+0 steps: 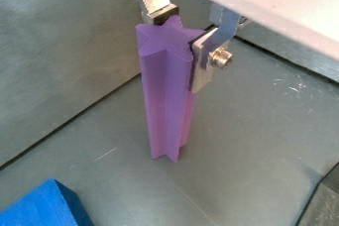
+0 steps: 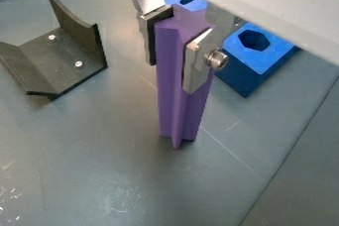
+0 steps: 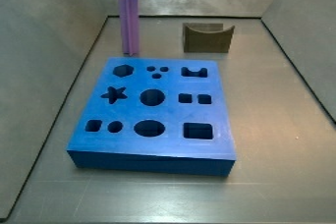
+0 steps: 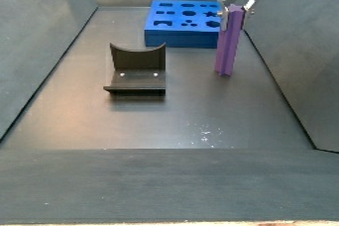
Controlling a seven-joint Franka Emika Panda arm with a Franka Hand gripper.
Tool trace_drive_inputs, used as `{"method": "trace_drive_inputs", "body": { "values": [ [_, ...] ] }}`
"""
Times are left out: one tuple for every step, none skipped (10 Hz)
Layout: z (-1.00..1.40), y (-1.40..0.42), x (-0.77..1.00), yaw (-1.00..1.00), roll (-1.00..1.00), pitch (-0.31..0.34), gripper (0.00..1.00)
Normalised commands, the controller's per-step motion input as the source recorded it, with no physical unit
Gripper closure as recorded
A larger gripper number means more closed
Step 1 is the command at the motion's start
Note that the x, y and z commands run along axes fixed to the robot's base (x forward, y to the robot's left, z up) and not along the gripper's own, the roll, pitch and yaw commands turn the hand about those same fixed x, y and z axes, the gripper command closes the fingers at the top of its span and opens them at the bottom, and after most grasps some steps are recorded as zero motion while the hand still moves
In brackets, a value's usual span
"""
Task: Pick up the star object. Move up. Move to above the board. Insert the star object.
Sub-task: Pick up the star object, then move up.
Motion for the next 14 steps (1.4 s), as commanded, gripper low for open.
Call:
{"method": "trace_drive_inputs", "body": {
  "values": [
    [0.0, 0.0, 0.0, 0.0, 0.0, 0.0, 1.0],
    [0.0, 0.0, 0.0, 0.0, 0.0, 0.0, 1.0],
    [0.0, 0.0, 0.0, 0.0, 0.0, 0.0, 1.0],
    [0.0, 0.0, 0.0, 0.0, 0.0, 0.0, 1.0],
    [0.0, 0.0, 0.0, 0.0, 0.0, 0.0, 1.0],
    [0.0, 0.0, 0.0, 0.0, 0.0, 0.0, 1.0],
    [0.0, 0.0, 0.0, 0.0, 0.0, 0.0, 1.0],
    [0.0, 0.0, 0.0, 0.0, 0.0, 0.0, 1.0],
    [0.0, 0.0, 0.0, 0.0, 0.0, 0.0, 1.0],
    [0.0, 0.0, 0.0, 0.0, 0.0, 0.0, 1.0],
    [0.0, 0.0, 0.0, 0.0, 0.0, 0.0, 1.0],
    [0.83, 0.0, 0.0, 0.0, 0.0, 0.0, 1.0],
    [0.83, 0.0, 0.01, 0.0, 0.0, 0.001, 1.0],
    [0.71, 0.0, -0.01, 0.0, 0.0, 0.037, 1.0]
  ]
}}
